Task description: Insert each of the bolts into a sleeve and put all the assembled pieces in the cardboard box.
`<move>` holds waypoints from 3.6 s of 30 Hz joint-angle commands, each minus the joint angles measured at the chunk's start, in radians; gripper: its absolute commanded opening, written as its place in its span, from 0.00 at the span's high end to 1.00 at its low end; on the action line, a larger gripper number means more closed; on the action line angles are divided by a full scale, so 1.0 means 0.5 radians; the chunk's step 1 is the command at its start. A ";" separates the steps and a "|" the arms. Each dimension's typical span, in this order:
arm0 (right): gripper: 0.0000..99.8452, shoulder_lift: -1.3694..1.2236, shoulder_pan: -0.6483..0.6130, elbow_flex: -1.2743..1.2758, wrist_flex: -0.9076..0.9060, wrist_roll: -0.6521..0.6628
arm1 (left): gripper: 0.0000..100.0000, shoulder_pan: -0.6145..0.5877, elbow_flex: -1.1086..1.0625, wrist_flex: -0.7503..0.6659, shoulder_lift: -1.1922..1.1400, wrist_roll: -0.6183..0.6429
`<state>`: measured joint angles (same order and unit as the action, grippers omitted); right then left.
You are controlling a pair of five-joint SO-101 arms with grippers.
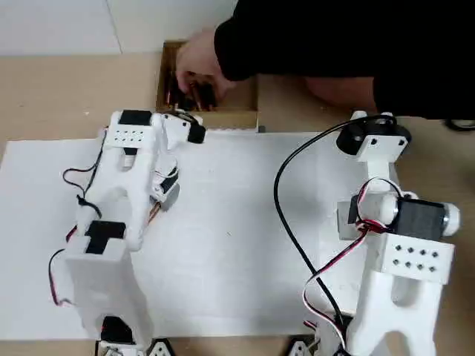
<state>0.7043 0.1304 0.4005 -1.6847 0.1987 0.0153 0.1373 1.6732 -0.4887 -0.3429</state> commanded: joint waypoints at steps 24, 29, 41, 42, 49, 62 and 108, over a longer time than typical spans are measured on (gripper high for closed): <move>1.00 0.032 0.005 -0.012 0.020 0.012 | 0.99 0.025 0.186 0.040 -0.120 0.006; 1.00 0.038 -0.017 -0.012 0.020 0.015 | 0.99 0.012 0.535 0.160 -0.110 0.095; 1.00 0.038 -0.594 -0.012 -0.005 0.006 | 0.99 0.074 0.652 0.160 0.433 0.341; 1.00 0.038 -0.612 -0.015 -0.005 0.006 | 0.99 0.074 0.652 0.160 0.470 0.374; 1.00 0.048 -0.664 -0.025 0.106 0.003 | 0.99 0.083 0.661 0.157 0.813 0.276; 1.00 0.720 -0.907 0.310 0.514 0.003 | 0.99 0.068 0.652 -0.003 1.620 0.577; 1.00 2.220 -1.545 2.363 1.916 -0.199 | 0.99 0.466 -2.859 -1.780 4.422 1.608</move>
<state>1.7983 -0.5907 1.5988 -0.7549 0.0882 0.2163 -1.2835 0.8293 1.6410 0.4580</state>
